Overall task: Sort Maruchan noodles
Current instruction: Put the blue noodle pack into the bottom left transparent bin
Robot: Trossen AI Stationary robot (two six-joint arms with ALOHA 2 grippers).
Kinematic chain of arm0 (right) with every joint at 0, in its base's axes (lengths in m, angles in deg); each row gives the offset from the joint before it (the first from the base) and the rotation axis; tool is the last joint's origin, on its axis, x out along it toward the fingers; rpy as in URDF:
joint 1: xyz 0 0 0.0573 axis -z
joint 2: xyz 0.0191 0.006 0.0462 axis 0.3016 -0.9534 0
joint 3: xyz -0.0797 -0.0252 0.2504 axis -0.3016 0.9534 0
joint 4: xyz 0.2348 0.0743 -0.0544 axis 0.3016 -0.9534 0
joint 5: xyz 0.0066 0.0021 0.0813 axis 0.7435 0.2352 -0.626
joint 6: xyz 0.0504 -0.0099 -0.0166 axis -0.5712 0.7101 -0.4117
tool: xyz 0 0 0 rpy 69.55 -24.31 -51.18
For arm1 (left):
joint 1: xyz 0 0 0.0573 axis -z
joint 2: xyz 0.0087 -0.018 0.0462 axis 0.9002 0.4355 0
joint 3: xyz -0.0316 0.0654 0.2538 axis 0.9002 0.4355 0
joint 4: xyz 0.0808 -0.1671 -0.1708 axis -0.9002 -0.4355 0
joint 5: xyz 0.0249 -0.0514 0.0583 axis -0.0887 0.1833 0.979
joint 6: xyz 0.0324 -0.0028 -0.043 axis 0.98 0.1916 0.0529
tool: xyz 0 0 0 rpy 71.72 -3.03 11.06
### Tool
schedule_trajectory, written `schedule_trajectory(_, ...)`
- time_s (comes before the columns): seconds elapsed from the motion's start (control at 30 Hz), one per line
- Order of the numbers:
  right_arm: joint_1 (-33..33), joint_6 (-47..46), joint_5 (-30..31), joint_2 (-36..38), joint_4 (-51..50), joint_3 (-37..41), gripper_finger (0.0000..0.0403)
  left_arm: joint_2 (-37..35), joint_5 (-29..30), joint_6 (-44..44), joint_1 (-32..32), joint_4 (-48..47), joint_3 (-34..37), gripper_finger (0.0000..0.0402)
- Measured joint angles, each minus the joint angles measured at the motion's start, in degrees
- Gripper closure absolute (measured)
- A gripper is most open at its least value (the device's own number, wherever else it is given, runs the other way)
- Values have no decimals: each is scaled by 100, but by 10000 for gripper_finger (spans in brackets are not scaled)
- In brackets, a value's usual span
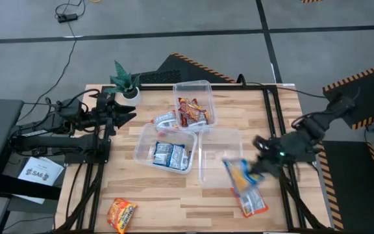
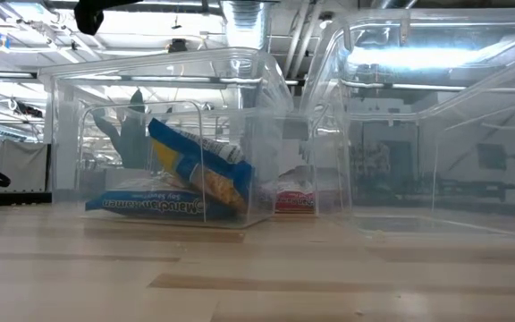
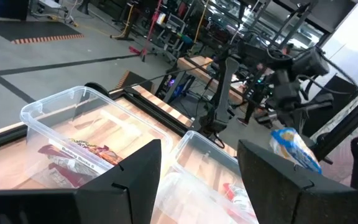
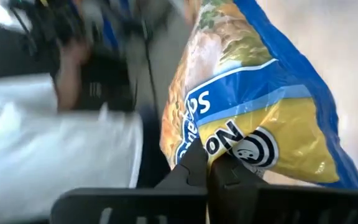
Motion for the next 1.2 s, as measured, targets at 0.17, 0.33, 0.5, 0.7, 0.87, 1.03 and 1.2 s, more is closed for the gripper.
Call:
schedule_trajectory(0.17,1285,1982,179,-905,1639,-9,398,0,11,-146,0,21,0,205)
schedule_trajectory(0.33,2163,2920,175,-2120,3565,-46,398,-2,96,-238,0,134,0,205)
schedule_trajectory(0.5,2578,3106,171,-3116,3690,-612,398,-1,103,-241,0,153,-13,205)
schedule_trajectory(0.7,2589,3785,350,-3923,2466,-1649,397,-2,107,-247,0,165,-15,205)
schedule_trajectory(0.87,2478,4317,848,-4480,1485,-2444,397,-2,107,-222,-2,245,-17,205)
schedule_trajectory(1.03,2467,4414,855,-4855,1395,-2889,396,-2,109,-77,0,405,-22,205)
schedule_trajectory(1.2,2458,4414,835,-5069,1362,-3112,394,-4,107,-74,-2,397,-22,205)
